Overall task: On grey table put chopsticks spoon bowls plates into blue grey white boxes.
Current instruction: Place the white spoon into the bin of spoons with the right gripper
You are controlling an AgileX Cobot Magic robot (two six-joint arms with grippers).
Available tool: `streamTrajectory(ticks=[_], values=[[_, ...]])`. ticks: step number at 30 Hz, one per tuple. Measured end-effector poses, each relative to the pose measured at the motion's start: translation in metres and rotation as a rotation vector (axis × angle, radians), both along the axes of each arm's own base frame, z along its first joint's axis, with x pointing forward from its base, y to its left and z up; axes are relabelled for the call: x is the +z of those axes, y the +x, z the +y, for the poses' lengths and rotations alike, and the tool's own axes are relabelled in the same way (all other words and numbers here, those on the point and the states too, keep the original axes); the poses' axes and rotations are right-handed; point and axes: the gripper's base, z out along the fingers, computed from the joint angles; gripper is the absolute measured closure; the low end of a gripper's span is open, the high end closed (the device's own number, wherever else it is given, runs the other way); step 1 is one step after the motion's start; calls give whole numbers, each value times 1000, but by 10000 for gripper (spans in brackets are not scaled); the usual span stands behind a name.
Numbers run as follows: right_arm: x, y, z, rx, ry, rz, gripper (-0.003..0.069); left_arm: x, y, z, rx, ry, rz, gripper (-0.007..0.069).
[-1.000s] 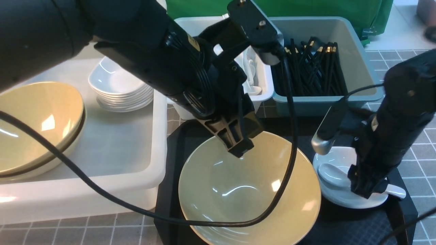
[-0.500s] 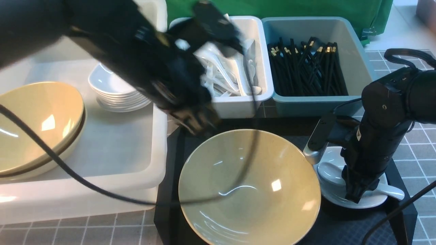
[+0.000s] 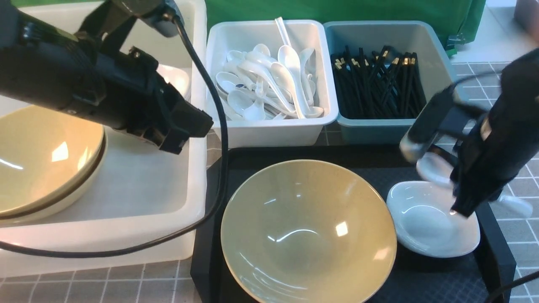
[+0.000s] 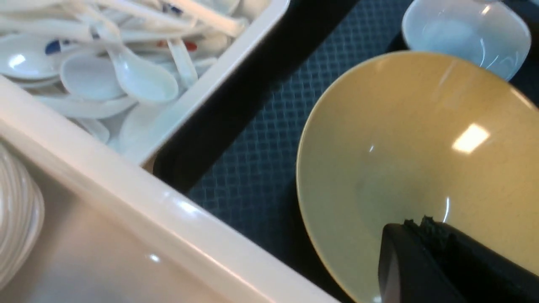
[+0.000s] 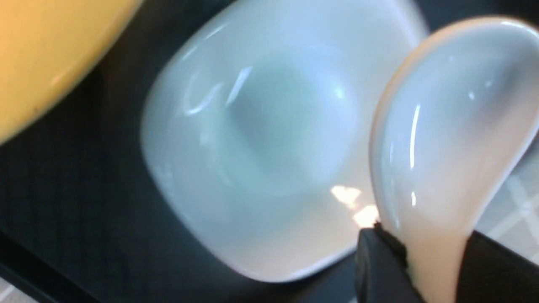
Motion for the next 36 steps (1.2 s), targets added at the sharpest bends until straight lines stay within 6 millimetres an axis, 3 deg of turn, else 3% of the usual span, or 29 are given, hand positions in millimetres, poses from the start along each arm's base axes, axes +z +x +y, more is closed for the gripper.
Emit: streamTrajectory(ticks=[7, 12, 16, 21, 22, 26, 28, 33, 36], values=[[57, 11, 14, -47, 106, -164, 422, 1, 2, 0, 12, -7, -17, 636], [88, 20, 52, 34, 194, -256, 422, 0, 1, 1, 25, -10, -26, 636], [95, 43, 91, 98, 233, -296, 422, -1, -13, 5, 40, -16, -49, 636], [87, 98, 140, 80, 357, -397, 422, 3, -28, 10, 64, -29, -102, 636], [83, 101, 142, 80, 356, -393, 422, 3, -28, 11, 65, -29, -103, 636], [71, 138, 166, 37, 449, -473, 422, 3, -28, 11, 68, -30, -106, 636], [56, 160, 180, 7, 503, -508, 422, 3, -27, 11, 73, -28, -115, 636], [21, 190, 194, -37, 551, -530, 422, 3, -26, 12, 79, -19, -127, 636], [6, 205, 188, -124, 579, -514, 336, 2, -25, 12, 108, -31, -112, 636]])
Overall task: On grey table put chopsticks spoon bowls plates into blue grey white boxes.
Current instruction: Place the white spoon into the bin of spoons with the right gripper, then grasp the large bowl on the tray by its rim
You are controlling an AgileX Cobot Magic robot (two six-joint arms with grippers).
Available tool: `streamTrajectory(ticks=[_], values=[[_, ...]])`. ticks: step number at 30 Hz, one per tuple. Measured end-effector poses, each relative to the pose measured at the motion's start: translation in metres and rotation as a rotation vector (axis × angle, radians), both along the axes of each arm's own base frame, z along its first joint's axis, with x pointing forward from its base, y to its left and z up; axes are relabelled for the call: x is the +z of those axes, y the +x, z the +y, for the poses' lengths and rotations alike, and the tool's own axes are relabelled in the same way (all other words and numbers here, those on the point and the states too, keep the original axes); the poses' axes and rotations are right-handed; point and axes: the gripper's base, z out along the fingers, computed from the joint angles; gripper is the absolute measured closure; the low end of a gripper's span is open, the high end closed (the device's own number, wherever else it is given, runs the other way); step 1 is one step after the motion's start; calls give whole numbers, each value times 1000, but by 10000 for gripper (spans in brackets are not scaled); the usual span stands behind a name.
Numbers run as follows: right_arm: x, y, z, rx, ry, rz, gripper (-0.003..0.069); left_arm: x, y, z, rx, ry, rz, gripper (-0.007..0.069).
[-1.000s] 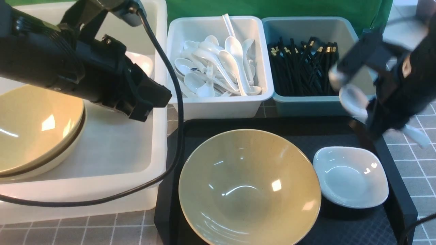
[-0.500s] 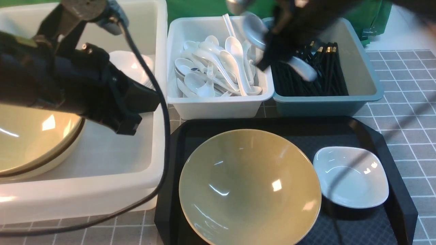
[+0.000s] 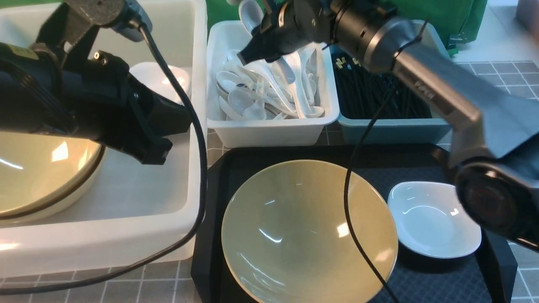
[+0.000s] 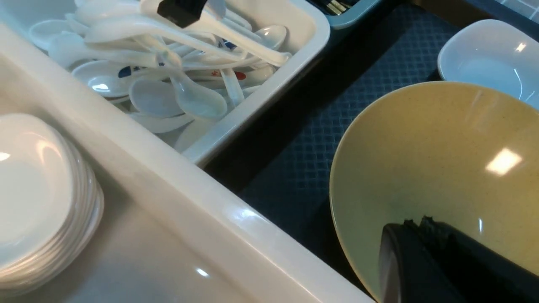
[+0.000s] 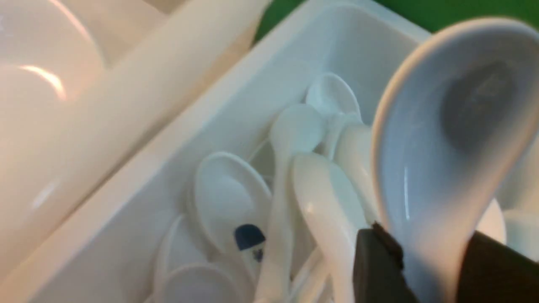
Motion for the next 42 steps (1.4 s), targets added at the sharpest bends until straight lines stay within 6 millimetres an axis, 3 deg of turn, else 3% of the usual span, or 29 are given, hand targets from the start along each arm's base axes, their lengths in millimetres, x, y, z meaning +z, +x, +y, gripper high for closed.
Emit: streamTrajectory(ticks=[2, 4, 6, 8, 13, 14, 16, 19, 26, 32, 36, 39, 42], values=[[2, 1, -5, -30, 6, 32, 263, 0, 1, 0, 21, -15, 7, 634], [17, -5, -13, -55, -17, 76, 137, 2, 7, -1, 52, -32, 34, 620], [41, -16, -21, -54, -58, 105, 53, 11, 15, -3, 57, -40, 52, 590], [66, -33, -30, -32, -119, 138, 16, 22, 28, -9, 34, -26, 75, 530], [109, -57, -41, 13, -135, 102, 18, 30, 52, -28, -53, 36, 112, 386], [129, -72, -46, 43, -121, 92, 41, 27, 62, -40, -96, 86, 134, 314], [144, -87, -51, 68, -106, 97, 71, 20, 68, -54, -146, 138, 156, 254], [160, -118, -61, 104, -120, 124, 132, -8, 80, -83, -205, 250, 220, 148], [155, -199, -86, 177, -196, 246, 236, -82, 107, -125, -232, 460, 266, 95], [137, -247, -113, 181, -231, 327, 260, -113, 122, -135, -221, 472, 271, 95], [130, -262, -124, 174, -234, 345, 262, -127, 125, -139, -224, 460, 317, 106], [128, -269, -128, 175, -235, 345, 262, -143, 126, -143, -229, 467, 372, 190], [127, -270, -129, 183, -244, 347, 275, -148, 125, -145, -238, 480, 394, 370]])
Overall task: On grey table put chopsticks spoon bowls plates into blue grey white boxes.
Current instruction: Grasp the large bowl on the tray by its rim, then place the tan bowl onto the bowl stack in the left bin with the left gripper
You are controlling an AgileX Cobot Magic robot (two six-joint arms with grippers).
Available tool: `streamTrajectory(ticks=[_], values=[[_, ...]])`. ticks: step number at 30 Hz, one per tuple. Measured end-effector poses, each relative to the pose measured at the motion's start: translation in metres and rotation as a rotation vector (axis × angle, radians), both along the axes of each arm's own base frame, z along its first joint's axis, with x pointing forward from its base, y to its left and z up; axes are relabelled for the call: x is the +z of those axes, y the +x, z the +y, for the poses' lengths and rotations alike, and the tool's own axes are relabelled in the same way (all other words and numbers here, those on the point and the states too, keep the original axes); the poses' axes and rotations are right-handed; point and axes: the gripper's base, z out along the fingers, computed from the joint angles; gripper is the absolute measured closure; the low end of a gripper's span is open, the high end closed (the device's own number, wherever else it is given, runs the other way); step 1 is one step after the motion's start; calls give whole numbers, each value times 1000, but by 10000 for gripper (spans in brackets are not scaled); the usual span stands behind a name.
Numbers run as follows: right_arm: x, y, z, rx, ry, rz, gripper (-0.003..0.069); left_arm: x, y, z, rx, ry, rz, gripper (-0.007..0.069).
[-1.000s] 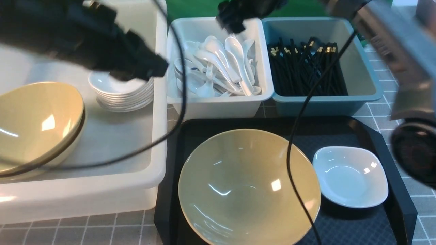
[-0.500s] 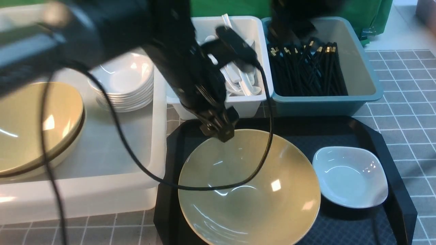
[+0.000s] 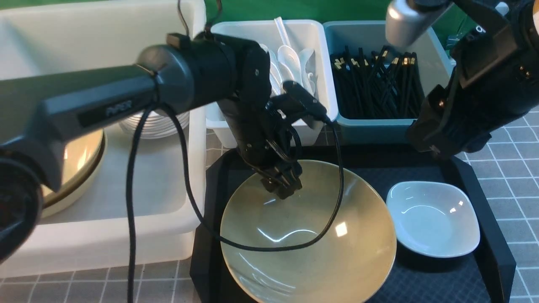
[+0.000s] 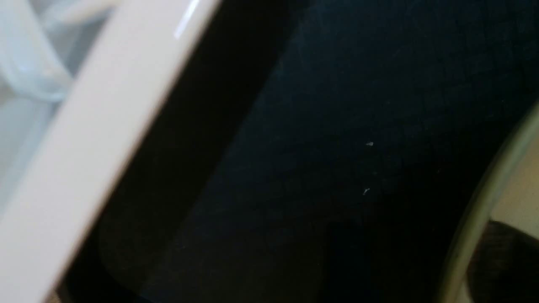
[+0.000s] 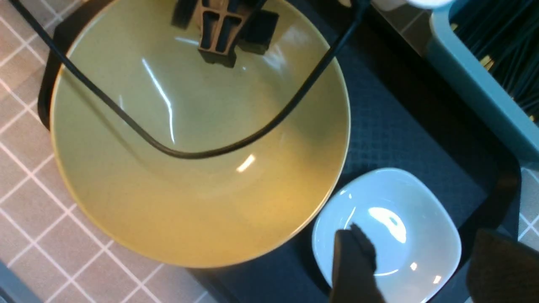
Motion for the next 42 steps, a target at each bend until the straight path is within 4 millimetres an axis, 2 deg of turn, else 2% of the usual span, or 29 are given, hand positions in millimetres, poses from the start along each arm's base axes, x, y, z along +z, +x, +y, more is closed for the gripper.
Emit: streamTrajectory(ticks=[1, 2, 3, 5, 6, 9, 10, 11, 13, 15, 17, 19, 20, 22, 23, 24, 27, 29, 30, 32, 34, 36, 42], values=[[0, 0, 0, 5, -4, 0, 283, 0, 0, 0, -2, 1, 2, 402], [-1, 0, 0, 15, -10, -1, 310, 4, -2, -1, -5, 2, 12, 496], [-1, 0, 0, 18, -12, -1, 332, 10, -4, -1, -2, -5, 31, 524], [0, 0, 0, 29, -17, -5, 417, 34, -8, -1, 18, -34, 41, 592], [0, 0, 0, 31, -18, -6, 435, 37, -9, 0, 17, -35, 39, 596], [0, -1, 0, 45, -13, -11, 581, 85, -15, 3, 45, -90, -24, 620], [1, 0, 1, 53, -4, -20, 606, 106, -17, 8, 47, -97, -85, 618], [1, 0, 2, 58, 1, -24, 613, 113, -18, 10, 54, -101, -100, 618], [3, 0, 7, 95, 46, -36, 626, 159, -28, 28, 114, -173, -174, 618], [6, -1, 11, 131, 89, -40, 626, 191, -38, 48, 177, -241, -220, 620], [12, -4, 16, 176, 138, -46, 626, 219, -48, 81, 272, -301, -262, 622], [21, -9, 22, 229, 175, -67, 626, 241, -56, 122, 402, -334, -299, 624], [23, -10, 24, 241, 183, -70, 626, 244, -58, 132, 434, -338, -307, 624], [37, -21, 36, 328, 210, -113, 626, 254, -68, 193, 650, -346, -359, 624], [41, -25, 40, 354, 216, -127, 626, 251, -71, 208, 705, -340, -361, 624], [46, -29, 44, 386, 228, -148, 626, 250, -76, 236, 812, -337, -380, 624], [56, -40, 54, 461, 251, -187, 625, 231, -90, 299, 1075, -354, -373, 622], [59, -44, 57, 490, 256, -206, 624, 213, -97, 330, 1206, -396, -350, 622], [60, -44, 57, 492, 257, -205, 624, 212, -98, 336, 1229, -408, -356, 622], [60, -45, 58, 501, 253, -215, 624, 192, -105, 364, 1338, -470, -348, 622], [60, -43, 58, 499, 239, -222, 624, 171, -109, 384, 1416, -518, -345, 622], [58, -41, 59, 499, 227, -224, 624, 151, -109, 395, 1462, -539, -342, 622], [53, -36, 63, 498, 207, -216, 623, 97, -97, 407, 1496, -530, -274, 617]])
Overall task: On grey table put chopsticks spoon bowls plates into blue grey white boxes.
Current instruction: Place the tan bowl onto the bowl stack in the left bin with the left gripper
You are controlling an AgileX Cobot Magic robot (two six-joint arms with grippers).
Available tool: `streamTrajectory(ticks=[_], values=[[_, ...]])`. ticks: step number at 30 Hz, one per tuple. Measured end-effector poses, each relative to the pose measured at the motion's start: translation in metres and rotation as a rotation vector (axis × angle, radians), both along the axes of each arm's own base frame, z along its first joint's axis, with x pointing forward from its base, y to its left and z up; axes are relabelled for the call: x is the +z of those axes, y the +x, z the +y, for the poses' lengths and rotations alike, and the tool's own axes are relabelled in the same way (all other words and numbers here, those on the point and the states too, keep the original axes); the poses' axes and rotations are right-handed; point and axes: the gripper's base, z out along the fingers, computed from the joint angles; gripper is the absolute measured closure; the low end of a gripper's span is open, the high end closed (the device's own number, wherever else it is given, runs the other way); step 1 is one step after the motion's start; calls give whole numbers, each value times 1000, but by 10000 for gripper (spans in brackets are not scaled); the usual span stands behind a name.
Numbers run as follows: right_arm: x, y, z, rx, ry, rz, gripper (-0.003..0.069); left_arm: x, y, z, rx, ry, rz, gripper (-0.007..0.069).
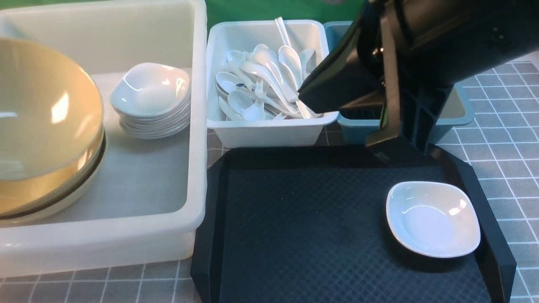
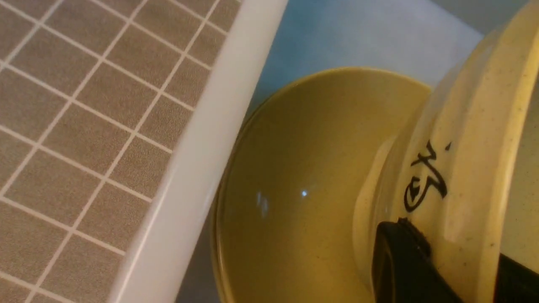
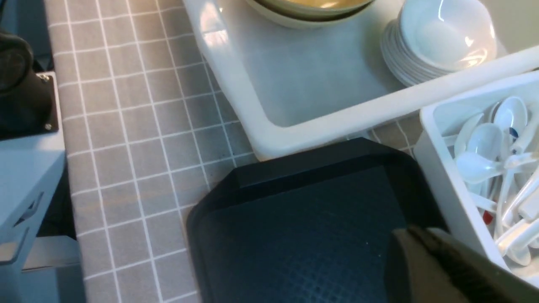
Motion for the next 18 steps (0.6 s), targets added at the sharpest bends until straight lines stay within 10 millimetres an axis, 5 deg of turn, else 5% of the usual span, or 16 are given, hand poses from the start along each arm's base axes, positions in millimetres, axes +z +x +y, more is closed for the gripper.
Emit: streamTrajectory(ticks=[4, 13, 18], values=[[-2, 2, 1, -1, -9, -2, 622, -14, 10, 5, -40, 35, 10, 557], [-2, 2, 1, 17, -24, -21, 618, -22, 8, 4, -156, 195, 129, 179], [-2, 3, 0, 21, -39, -32, 617, -7, 1, 4, -99, 222, 146, 69]])
